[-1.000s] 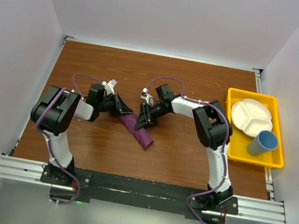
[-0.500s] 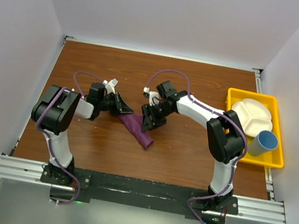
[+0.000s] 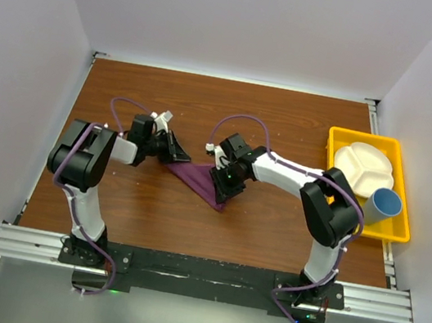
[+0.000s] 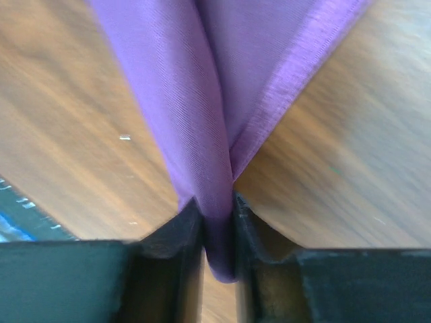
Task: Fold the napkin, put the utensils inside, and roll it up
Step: Roll the napkin with the utensil
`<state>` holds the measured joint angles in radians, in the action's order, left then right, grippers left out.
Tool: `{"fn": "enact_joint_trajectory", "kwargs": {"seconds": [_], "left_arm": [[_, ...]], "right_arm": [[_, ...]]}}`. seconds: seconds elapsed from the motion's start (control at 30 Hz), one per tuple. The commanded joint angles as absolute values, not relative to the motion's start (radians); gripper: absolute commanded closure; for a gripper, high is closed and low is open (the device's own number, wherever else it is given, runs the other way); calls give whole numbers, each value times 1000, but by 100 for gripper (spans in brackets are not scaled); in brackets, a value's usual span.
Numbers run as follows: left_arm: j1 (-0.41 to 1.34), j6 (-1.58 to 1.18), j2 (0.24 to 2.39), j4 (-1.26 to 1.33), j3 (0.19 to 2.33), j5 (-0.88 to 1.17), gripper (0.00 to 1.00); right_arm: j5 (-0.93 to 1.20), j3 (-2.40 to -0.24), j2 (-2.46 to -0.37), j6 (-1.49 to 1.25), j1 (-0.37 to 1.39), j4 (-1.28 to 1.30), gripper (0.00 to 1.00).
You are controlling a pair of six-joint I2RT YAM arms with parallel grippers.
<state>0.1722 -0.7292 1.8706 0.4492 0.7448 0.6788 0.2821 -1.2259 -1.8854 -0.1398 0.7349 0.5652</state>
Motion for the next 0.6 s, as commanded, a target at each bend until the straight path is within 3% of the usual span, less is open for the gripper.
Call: {"fn": "enact_joint_trajectory", "kwargs": {"seconds": [0.0,0.2,0.4,0.57], "left_arm": [[147,-620,1917,310,772,620,93],[146,-604,1878,204,841,606,91],[146,-664,1812,85,942,617,78],[138,-687,1738,-62,1031,574,62]], "right_arm": [[120,-1189,-1844,-80,742,618,63],[82,-1262,-1783,-95,794,658,42],[-94,-1362,-1738,-45,879,620,25],[-113,-1491,-1874,44,937,634,20]]}}
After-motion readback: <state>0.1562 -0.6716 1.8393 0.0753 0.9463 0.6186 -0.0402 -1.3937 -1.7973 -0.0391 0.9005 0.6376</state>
